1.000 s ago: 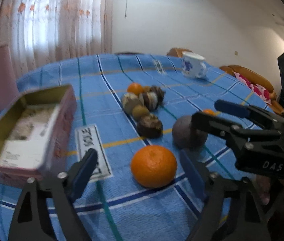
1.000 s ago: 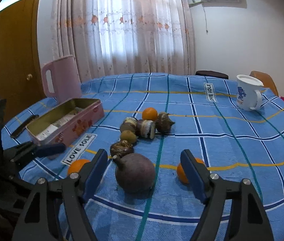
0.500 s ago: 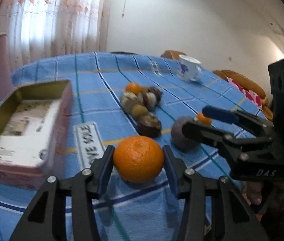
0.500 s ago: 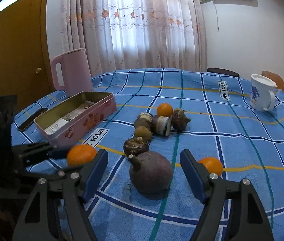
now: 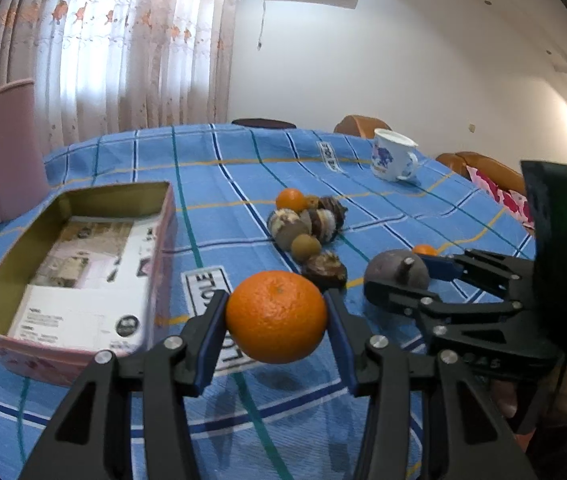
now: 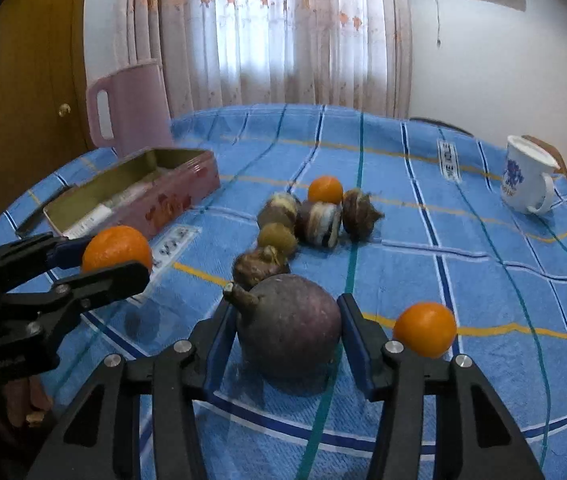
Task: Organize fruits
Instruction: 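Carry both fruits into the pink tin box and open both tools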
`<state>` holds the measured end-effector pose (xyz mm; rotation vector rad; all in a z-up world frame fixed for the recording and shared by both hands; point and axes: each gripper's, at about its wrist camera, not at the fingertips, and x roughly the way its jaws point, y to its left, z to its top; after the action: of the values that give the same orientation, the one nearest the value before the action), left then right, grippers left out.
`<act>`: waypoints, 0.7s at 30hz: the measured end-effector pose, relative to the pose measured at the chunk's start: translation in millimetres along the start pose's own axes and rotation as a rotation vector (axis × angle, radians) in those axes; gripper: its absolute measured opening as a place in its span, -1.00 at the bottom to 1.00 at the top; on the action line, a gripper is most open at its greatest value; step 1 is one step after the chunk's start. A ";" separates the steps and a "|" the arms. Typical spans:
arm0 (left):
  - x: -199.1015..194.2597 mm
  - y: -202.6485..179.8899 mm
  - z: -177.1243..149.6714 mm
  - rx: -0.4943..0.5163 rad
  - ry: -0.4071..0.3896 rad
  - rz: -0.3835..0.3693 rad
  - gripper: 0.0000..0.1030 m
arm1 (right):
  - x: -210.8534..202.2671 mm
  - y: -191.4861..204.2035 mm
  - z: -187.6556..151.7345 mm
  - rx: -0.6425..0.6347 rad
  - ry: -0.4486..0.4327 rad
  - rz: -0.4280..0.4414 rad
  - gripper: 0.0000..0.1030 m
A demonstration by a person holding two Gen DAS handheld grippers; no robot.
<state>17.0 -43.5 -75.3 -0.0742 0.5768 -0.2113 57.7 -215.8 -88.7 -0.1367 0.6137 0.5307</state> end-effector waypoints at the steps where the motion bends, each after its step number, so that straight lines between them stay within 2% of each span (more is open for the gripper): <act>1: -2.2 1.7 2.5 -0.002 -0.006 0.005 -0.04 | -3.2 1.1 2.3 0.000 -0.010 0.006 0.01; 12: -30.3 38.1 26.6 -0.026 -0.082 0.139 -0.04 | -12.5 30.1 52.6 -0.059 -0.112 0.114 0.01; 21: -28.7 83.9 36.7 -0.074 -0.070 0.211 -0.04 | 4.3 68.4 95.3 -0.138 -0.139 0.206 0.01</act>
<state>28.6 45.1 -40.1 -0.0918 0.5186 0.0176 74.5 -129.0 -11.5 -0.1661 0.4571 0.7756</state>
